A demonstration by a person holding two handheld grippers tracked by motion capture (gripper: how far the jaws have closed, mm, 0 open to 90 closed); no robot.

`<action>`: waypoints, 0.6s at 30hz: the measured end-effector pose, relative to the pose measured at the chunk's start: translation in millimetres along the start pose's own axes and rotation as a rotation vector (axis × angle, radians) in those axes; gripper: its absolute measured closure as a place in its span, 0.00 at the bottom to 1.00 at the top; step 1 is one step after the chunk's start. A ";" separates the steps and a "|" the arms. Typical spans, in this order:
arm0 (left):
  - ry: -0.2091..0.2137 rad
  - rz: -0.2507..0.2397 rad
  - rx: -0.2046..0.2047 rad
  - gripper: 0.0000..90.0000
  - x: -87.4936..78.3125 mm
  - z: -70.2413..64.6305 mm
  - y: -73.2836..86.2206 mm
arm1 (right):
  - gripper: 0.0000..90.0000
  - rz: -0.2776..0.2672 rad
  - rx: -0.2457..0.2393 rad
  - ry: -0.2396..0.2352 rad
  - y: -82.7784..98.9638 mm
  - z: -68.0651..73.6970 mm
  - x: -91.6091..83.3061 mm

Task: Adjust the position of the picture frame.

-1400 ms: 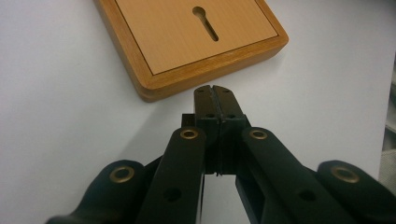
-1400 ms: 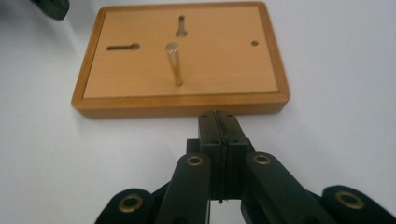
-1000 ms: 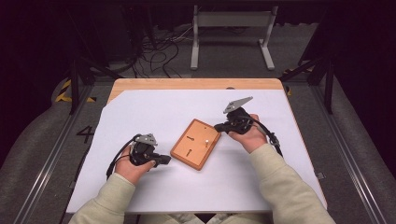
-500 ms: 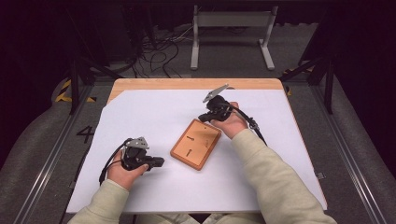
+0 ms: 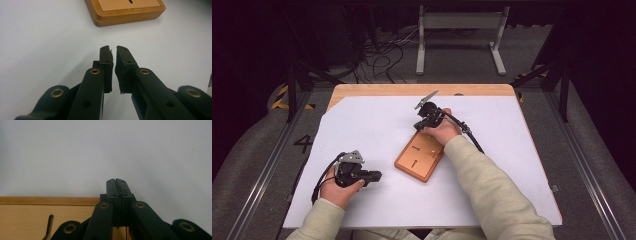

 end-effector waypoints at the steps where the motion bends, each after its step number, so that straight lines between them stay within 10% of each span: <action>1: -0.001 0.002 -0.005 0.92 -0.9 -0.2 1.2 | 1.00 -0.002 0.001 0.002 -2.0 -0.6 3.0; 18: 0.000 0.000 -0.008 0.91 -2.1 -0.1 3.3 | 1.00 0.101 -0.031 0.051 -4.1 0.1 20.2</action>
Point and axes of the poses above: each handheld gripper's, and its own axes: x roughly forward along the jaws, y roughly out of its underside, z roughly to its left, the point moved 5 cm from there along x, roughly forward along the jaws, and after that the axes turned 3 degrees about -y, right-handed, at the moved point
